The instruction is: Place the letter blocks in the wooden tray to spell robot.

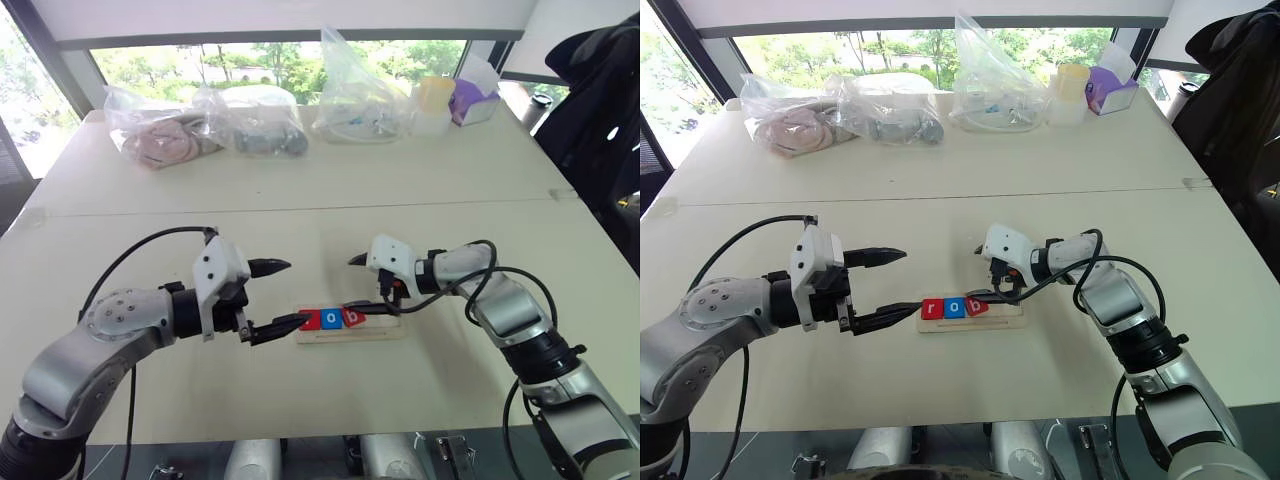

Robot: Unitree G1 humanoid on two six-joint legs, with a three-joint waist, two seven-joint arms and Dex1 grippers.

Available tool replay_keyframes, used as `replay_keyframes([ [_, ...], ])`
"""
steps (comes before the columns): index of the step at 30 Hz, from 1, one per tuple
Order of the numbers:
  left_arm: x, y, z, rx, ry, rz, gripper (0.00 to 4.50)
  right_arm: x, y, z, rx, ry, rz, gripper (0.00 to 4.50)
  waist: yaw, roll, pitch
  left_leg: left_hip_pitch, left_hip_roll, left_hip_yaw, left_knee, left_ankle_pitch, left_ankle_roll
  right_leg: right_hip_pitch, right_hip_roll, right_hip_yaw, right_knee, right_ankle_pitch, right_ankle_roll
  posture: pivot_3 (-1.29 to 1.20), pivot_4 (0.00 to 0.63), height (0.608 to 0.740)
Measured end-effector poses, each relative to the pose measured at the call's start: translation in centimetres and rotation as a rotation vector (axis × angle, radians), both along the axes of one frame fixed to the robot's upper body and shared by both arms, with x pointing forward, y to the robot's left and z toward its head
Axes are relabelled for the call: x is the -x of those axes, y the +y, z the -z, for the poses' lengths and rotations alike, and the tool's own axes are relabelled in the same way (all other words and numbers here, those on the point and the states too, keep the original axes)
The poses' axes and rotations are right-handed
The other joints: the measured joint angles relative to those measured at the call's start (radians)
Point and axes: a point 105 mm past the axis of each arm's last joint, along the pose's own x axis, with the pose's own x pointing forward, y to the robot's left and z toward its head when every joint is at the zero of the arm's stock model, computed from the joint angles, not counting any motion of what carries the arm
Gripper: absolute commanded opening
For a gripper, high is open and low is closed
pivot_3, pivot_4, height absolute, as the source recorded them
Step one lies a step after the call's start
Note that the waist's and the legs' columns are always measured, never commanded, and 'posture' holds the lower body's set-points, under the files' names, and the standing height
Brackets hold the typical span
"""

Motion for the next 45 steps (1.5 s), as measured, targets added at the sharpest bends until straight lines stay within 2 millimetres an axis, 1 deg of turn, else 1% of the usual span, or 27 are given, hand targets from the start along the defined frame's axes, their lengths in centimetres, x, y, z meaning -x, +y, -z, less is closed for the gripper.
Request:
replay_keyframes([
  [4,-0.1,0.1,0.0,-0.001,-0.005,-0.006,4.5,-0.4,-0.2,-0.3,-0.004,-0.024,0.023,4.46,0.0,0.0,0.0,0.0,0.0,0.0,0.0,0.0,0.0,0.0,0.0,0.0,0.0,0.0,0.0,0.0,0.15,0.739],
  [8,-0.2,0.1,0.1,-0.002,-0.008,-0.008,4.5,-1.8,-1.5,-0.4,0.008,-0.057,0.096,4.46,0.0,0.0,0.0,0.0,0.0,0.0,0.0,0.0,0.0,0.0,0.0,0.0,0.0,0.0,0.0,0.0,0.15,0.739],
  [11,-0.2,0.1,0.1,0.0,-0.008,-0.009,4.5,-1.9,-1.8,-0.3,0.02,-0.066,0.103,4.46,0.0,0.0,0.0,0.0,0.0,0.0,0.0,0.0,0.0,0.0,0.0,0.0,0.0,0.0,0.0,0.0,0.15,0.739],
  [16,-0.2,0.1,0.1,0.005,-0.009,-0.008,4.5,-1.4,-2.1,0.9,0.029,-0.037,0.106,4.46,0.0,0.0,0.0,0.0,0.0,0.0,0.0,0.0,0.0,0.0,0.0,0.0,0.0,0.0,0.0,0.0,0.15,0.739],
  [21,-0.2,0.0,0.1,0.006,-0.011,-0.007,4.5,-0.9,-1.7,0.5,0.028,-0.04,0.088,4.46,0.0,0.0,0.0,0.0,0.0,0.0,0.0,0.0,0.0,0.0,0.0,0.0,0.0,0.0,0.0,0.0,0.15,0.739],
  [25,-0.3,0.0,0.0,0.006,-0.014,-0.008,4.5,-0.3,-2.3,0.3,0.035,-0.036,0.093,4.46,0.002,0.0,0.0,0.0,0.0,0.0,0.0,0.0,0.0,0.0,0.0,0.0,0.0,0.0,0.0,0.0,0.15,0.739],
  [31,-0.4,0.0,0.3,0.003,-0.009,-0.003,4.5,0.6,-2.1,0.2,0.028,-0.026,0.076,4.46,0.0,0.0,0.0,0.0,0.0,0.0,0.0,0.0,0.0,0.0,0.0,0.0,0.0,0.0,0.0,0.0,0.15,0.739],
  [37,-0.6,-0.1,0.1,0.007,-0.016,0.0,4.5,0.8,-2.1,0.0,0.028,-0.03,0.077,4.46,0.0,0.0,0.0,0.0,0.0,0.0,0.0,0.0,0.0,0.0,0.0,0.0,0.0,0.0,0.0,0.0,0.15,0.739],
  [39,-0.6,-0.2,0.0,0.008,-0.026,0.004,4.5,0.2,-2.4,-0.3,0.019,-0.049,0.127,4.46,0.001,0.0,0.0,0.0,0.0,0.0,0.0,0.0,0.0,0.0,0.0,0.0,0.0,0.0,0.0,0.0,0.15,0.739],
  [42,-0.6,-0.2,0.1,0.007,-0.024,0.007,4.5,-2.0,-4.3,-1.9,-0.018,-0.098,0.304,4.46,0.001,0.0,0.0,0.0,0.0,0.0,0.001,0.0,0.0,0.0,0.0,0.0,0.0,0.0,0.0,0.0,0.15,0.739],
  [45,-0.6,-0.3,0.1,0.004,-0.026,0.007,4.5,-3.5,-6.0,-2.9,-0.066,-0.103,0.481,4.46,0.001,0.0,0.0,0.0,0.0,0.0,0.0,0.0,0.0,0.0,0.0,0.0,0.0,0.0,0.0,0.0,0.15,0.739],
])
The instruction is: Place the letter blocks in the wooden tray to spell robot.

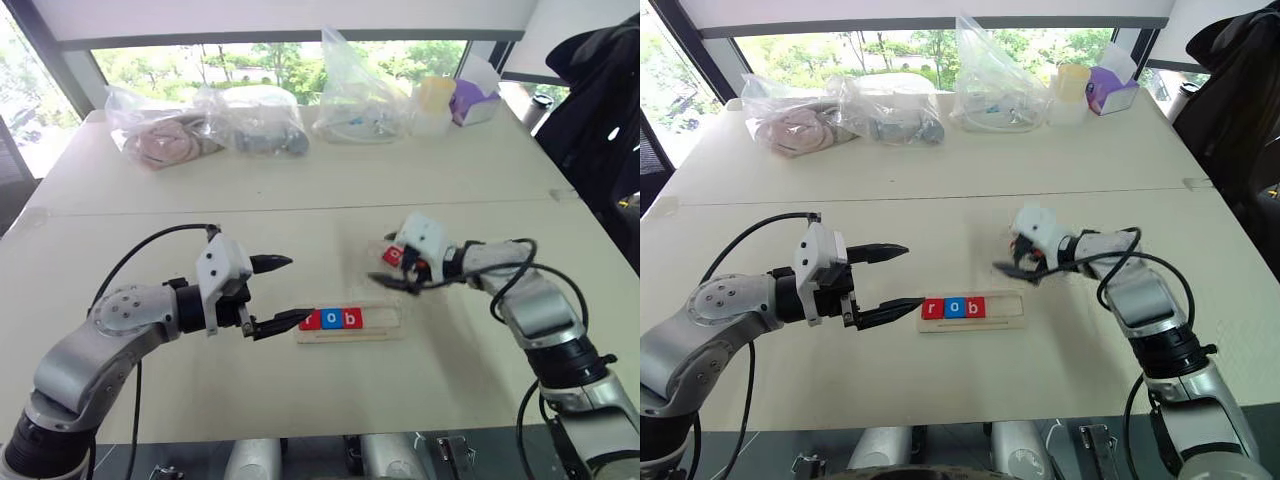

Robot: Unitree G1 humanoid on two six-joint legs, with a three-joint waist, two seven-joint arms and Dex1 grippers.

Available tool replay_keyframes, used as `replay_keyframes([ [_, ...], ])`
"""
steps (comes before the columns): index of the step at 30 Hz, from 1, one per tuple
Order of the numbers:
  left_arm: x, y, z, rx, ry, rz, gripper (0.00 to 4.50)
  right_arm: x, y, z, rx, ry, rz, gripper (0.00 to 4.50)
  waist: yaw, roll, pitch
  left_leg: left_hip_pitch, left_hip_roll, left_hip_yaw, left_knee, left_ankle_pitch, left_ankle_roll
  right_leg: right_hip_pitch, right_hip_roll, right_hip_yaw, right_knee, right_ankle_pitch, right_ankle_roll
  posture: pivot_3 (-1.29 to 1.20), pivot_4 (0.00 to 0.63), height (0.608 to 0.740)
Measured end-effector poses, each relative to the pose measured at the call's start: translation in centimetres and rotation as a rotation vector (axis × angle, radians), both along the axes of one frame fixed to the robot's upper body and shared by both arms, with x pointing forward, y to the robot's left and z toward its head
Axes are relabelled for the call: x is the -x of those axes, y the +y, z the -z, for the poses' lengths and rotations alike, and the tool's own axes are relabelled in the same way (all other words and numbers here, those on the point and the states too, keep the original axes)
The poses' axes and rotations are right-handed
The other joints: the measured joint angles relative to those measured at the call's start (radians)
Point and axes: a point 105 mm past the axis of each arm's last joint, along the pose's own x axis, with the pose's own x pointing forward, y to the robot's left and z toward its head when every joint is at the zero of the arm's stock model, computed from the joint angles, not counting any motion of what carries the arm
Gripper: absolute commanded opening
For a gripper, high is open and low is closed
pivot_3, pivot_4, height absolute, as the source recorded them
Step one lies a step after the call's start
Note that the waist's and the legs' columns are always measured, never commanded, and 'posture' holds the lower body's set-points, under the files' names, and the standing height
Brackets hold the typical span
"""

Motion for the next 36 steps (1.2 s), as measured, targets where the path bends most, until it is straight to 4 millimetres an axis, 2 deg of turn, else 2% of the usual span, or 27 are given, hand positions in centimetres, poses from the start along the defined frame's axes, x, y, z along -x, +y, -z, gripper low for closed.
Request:
replay_keyframes([
  [4,-0.1,-0.3,0.1,0.007,0.002,0.004,4.5,-0.9,-0.7,1.0,-0.077,0.064,0.197,4.46,-0.001,0.0,0.0,0.0,0.0,0.0,0.0,0.0,0.0,0.0,0.0,0.0,0.0,0.0,0.0,0.0,0.15,0.739],
  [7,-0.4,-0.4,0.0,0.015,-0.004,0.002,4.5,-0.7,-1.1,2.0,-0.117,0.124,0.297,4.46,0.0,0.0,0.0,0.0,0.0,0.0,0.0,0.0,0.0,0.0,0.0,0.0,0.0,0.0,0.0,0.0,0.15,0.739],
  [14,-0.9,-0.7,0.0,0.019,-0.01,0.027,4.5,0.3,-1.1,3.3,-0.119,0.152,0.312,4.46,-0.001,0.0,0.0,0.0,0.0,0.0,0.0,0.0,0.0,0.0,0.0,0.0,0.0,0.0,0.0,0.0,0.15,0.739],
  [25,-1.4,-0.9,0.0,0.038,-0.02,0.034,4.5,-0.2,-0.9,3.8,-0.098,0.122,0.258,4.46,-0.007,0.0,0.0,0.0,0.0,0.0,0.0,0.0,0.0,0.0,0.001,0.0,0.0,0.0,0.0,0.0,0.15,0.739],
  [28,-1.4,-0.9,0.1,0.038,-0.018,0.03,4.5,-0.6,-0.6,3.9,-0.109,0.131,0.237,3.62,-0.008,0.0,0.0,0.001,0.0,0.0,0.0,0.0,0.0,0.0,0.001,0.0,0.001,0.0,0.0,0.0,0.15,0.739],
  [33,-1.4,-1.1,0.3,0.041,-0.015,0.024,4.5,-0.4,-0.2,3.9,-0.104,0.138,0.203,1.19,-0.004,0.0,-0.001,0.001,0.0,0.0,0.0,0.0,0.0,0.0,0.001,0.0,0.001,0.0,0.0,0.0,0.15,0.739],
  [36,-1.2,-1.7,0.6,0.054,-0.008,0.039,4.5,-0.1,-0.8,3.7,-0.095,0.155,0.226,1.19,0.002,0.0,-0.001,0.0,0.0,0.0,0.0,0.0,0.0,0.0,0.0,0.0,0.0,0.0,0.0,0.0,0.15,0.739],
])
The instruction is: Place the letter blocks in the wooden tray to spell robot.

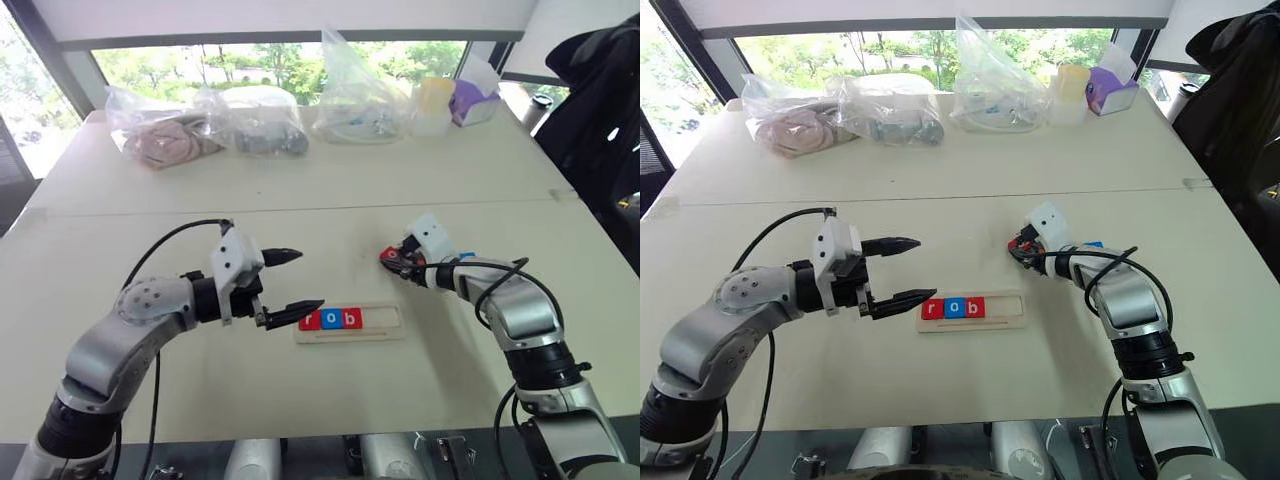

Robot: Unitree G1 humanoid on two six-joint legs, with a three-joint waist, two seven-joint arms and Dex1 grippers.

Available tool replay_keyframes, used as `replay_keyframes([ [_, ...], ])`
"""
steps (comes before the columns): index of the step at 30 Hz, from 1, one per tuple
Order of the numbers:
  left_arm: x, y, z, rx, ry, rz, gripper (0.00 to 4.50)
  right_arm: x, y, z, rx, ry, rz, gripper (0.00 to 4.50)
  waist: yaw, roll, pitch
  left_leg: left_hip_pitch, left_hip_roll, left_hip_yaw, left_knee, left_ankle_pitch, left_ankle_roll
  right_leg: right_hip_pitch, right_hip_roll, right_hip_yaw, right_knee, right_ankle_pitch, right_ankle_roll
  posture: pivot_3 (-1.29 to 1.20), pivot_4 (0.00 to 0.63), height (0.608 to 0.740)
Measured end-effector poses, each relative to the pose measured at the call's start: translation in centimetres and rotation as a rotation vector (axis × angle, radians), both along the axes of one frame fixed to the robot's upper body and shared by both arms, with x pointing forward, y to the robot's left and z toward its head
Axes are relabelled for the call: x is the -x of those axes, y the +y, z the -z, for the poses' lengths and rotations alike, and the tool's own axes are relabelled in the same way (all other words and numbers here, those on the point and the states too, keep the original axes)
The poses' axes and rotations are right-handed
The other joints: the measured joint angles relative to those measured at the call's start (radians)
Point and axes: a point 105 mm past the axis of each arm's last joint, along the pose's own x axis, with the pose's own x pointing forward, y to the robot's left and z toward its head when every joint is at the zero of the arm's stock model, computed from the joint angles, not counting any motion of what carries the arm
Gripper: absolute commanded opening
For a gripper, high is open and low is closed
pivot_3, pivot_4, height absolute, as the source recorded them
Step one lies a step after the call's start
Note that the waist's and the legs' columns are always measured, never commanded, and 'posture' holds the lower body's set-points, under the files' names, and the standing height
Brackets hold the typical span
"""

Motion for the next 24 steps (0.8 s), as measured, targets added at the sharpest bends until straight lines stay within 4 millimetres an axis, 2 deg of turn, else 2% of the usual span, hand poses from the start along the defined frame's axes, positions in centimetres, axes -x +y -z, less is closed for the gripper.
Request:
replay_keyframes([
  [3,0.0,-0.2,0.0,0.006,-0.007,0.007,4.5,0.9,-1.5,-0.2,0.026,0.029,0.075,1.19,0.002,0.0,0.0,-0.001,0.0,0.0,0.0,0.0,0.0,0.0,0.0,0.0,0.0,0.0,0.0,0.0,0.15,0.739],
  [6,-0.3,-0.4,0.2,0.015,-0.005,0.014,4.5,3.1,-3.6,-0.5,0.064,0.082,0.214,1.19,0.001,0.0,0.0,-0.001,0.0,-0.001,0.0,0.0,0.0,0.0,0.0,0.0,0.0,0.0,0.0,0.0,0.15,0.739],
  [8,-0.3,-0.6,0.6,0.013,0.01,0.032,4.5,4.5,-4.2,-0.7,0.062,0.117,0.289,1.19,-0.002,0.0,0.0,-0.001,0.0,-0.001,0.0,0.0,0.0,0.0,0.0,0.0,0.0,0.0,0.0,0.0,0.15,0.739],
  [11,-0.4,-1.0,0.7,0.02,0.007,0.06,4.5,6.6,-4.1,-1.1,0.019,0.143,0.383,1.19,-0.004,0.0,0.0,0.0,0.0,-0.002,-0.001,0.0,0.0,0.0,0.001,-0.001,0.0,0.0,0.0,0.0,0.15,0.739],
  [14,-0.7,-1.3,0.9,0.014,0.008,0.09,4.5,8.8,-4.3,0.0,0.006,0.174,0.452,1.19,-0.001,0.001,-0.001,0.0,0.0,-0.002,-0.001,0.0,0.0,-0.001,0.001,-0.001,0.0,0.0,0.0,0.0,0.15,0.739],
  [20,-1.5,-1.4,0.9,0.004,0.001,0.129,4.5,10.0,-4.5,1.0,-0.069,0.169,0.574,1.19,-0.004,0.0,-0.001,0.0,0.0,-0.001,-0.001,0.0,0.0,-0.001,0.0,-0.001,0.0,-0.003,-0.001,0.0,0.15,0.739],
  [21,-1.5,-1.5,0.9,0.004,-0.002,0.134,4.5,10.0,-4.5,1.0,-0.072,0.169,0.577,2.21,-0.005,0.0,-0.001,0.0,0.0,-0.001,-0.001,0.0,0.0,-0.001,0.0,-0.001,0.0,-0.003,-0.001,0.0,0.15,0.739],
  [22,-1.5,-1.5,0.9,0.001,-0.003,0.14,4.5,9.9,-4.5,1.0,-0.075,0.168,0.581,2.55,-0.005,0.0,-0.001,0.0,0.0,-0.001,-0.001,0.0,0.0,-0.001,0.0,-0.001,0.0,-0.002,-0.001,0.0,0.15,0.739],
  [24,-1.5,-1.7,1.0,0.003,0.002,0.147,4.5,9.9,-4.3,0.9,-0.086,0.168,0.57,3.58,-0.004,0.0,-0.001,0.0,0.0,-0.001,-0.001,0.0,0.0,0.0,0.0,-0.001,-0.001,-0.002,-0.001,0.0,0.15,0.739],
])
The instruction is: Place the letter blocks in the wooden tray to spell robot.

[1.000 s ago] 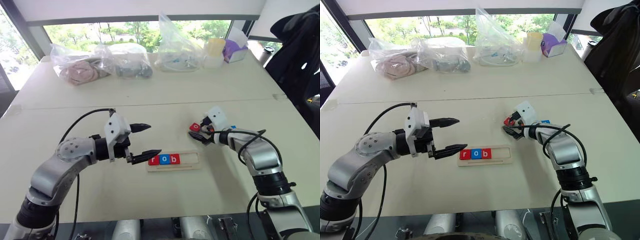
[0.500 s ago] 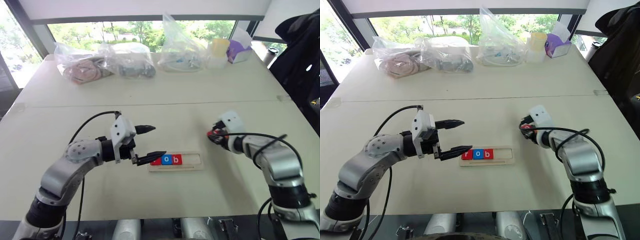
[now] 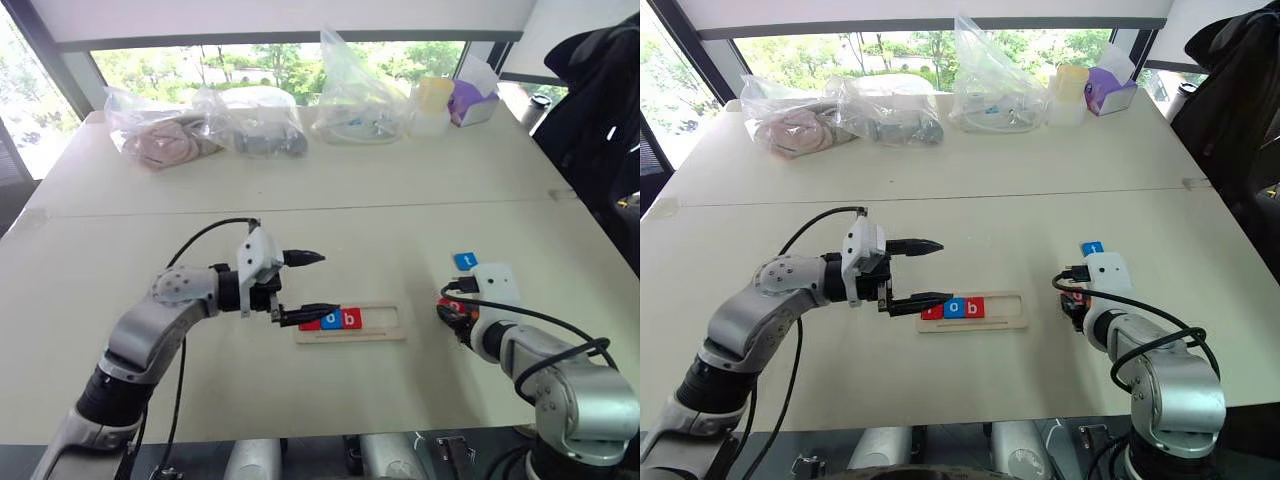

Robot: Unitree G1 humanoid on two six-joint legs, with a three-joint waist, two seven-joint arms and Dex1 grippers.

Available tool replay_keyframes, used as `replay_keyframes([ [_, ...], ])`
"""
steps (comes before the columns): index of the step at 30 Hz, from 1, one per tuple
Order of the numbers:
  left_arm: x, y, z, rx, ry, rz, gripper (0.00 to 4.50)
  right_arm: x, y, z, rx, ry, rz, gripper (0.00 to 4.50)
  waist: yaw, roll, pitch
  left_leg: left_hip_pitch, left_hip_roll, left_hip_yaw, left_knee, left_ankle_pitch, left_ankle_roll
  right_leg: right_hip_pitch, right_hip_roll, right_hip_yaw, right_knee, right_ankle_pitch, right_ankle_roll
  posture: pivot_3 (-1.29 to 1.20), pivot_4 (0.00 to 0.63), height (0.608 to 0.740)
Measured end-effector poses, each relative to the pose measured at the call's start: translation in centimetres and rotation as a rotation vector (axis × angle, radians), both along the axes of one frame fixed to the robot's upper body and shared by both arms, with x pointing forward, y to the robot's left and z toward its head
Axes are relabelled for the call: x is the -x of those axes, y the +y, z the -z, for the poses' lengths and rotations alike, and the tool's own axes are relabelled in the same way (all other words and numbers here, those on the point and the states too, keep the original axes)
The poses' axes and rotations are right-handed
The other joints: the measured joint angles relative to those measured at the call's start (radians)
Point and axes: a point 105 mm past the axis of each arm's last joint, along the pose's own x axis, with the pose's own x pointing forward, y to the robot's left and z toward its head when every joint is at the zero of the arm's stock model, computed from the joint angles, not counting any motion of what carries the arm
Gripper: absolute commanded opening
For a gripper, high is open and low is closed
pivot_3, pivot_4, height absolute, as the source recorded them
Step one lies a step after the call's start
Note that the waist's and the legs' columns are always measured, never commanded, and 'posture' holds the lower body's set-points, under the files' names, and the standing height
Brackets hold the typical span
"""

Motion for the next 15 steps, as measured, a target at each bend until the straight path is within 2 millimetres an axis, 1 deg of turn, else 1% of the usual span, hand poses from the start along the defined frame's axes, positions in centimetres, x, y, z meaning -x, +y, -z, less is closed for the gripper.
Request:
replay_keyframes([
  [2,0.0,0.0,0.1,-0.003,0.002,0.002,4.5,0.0,0.2,-0.2,0.003,0.006,-0.044,4.48,0.001,0.0,0.0,0.0,0.0,0.0,0.0,0.0,0.0,0.0,0.0,0.0,0.0,0.0,0.0,0.0,0.15,0.739],
  [3,0.0,0.0,0.1,-0.006,0.003,0.002,4.5,0.1,0.1,-0.5,0.037,0.022,-0.115,4.48,0.001,0.001,0.0,0.0,-0.001,0.0,0.0,0.0,0.0,0.0,-0.001,0.0,0.0,0.0,0.0,0.0,0.15,0.739],
  [4,0.0,0.1,0.2,-0.009,0.003,0.002,4.5,0.2,-0.1,-0.8,0.051,0.022,-0.138,4.48,0.001,0.001,0.0,-0.001,-0.001,0.0,0.0,0.0,0.0,0.0,-0.001,0.0,-0.001,0.0,-0.001,0.0,0.15,0.739],
  [7,0.0,0.4,0.4,-0.016,0.009,-0.008,4.5,0.5,-0.6,-2.7,0.173,0.057,-0.359,4.48,0.001,0.002,0.001,-0.001,-0.001,0.001,0.0,0.0,0.0,0.0,-0.001,0.001,-0.002,-0.001,0.0,0.0,0.15,0.739],
  [10,0.0,0.6,0.4,-0.015,0.007,-0.026,4.5,0.0,-1.5,-4.3,0.257,0.036,-0.531,4.48,0.0,0.0,0.001,0.0,-0.001,0.0,-0.001,0.0,0.0,0.0,0.0,0.001,-0.002,-0.002,0.002,0.0,0.15,0.739],
  [11,0.0,0.6,0.3,-0.013,0.0,-0.029,4.5,-0.2,-1.5,-4.5,0.258,0.024,-0.581,4.48,0.0,0.0,0.001,0.0,0.0,0.0,-0.001,0.0,0.0,0.0,0.0,0.0,-0.002,-0.002,0.003,0.0,0.15,0.739],
  [13,0.1,0.8,-0.1,-0.014,-0.019,-0.04,4.5,-0.7,-1.2,-4.5,0.212,-0.034,-0.746,4.48,0.0,0.0,0.001,0.0,0.0,0.001,-0.001,0.0,0.0,0.0,0.0,0.0,-0.002,-0.001,0.005,0.0,0.15,0.739],
  [15,0.3,1.0,-0.2,-0.017,-0.025,-0.05,4.5,-0.6,-1.9,-3.6,0.165,-0.016,-0.87,4.48,0.0,0.0,0.001,0.0,0.0,0.001,0.0,0.0,0.0,0.0,0.0,0.001,-0.002,-0.001,0.005,0.0,0.15,0.739],
])
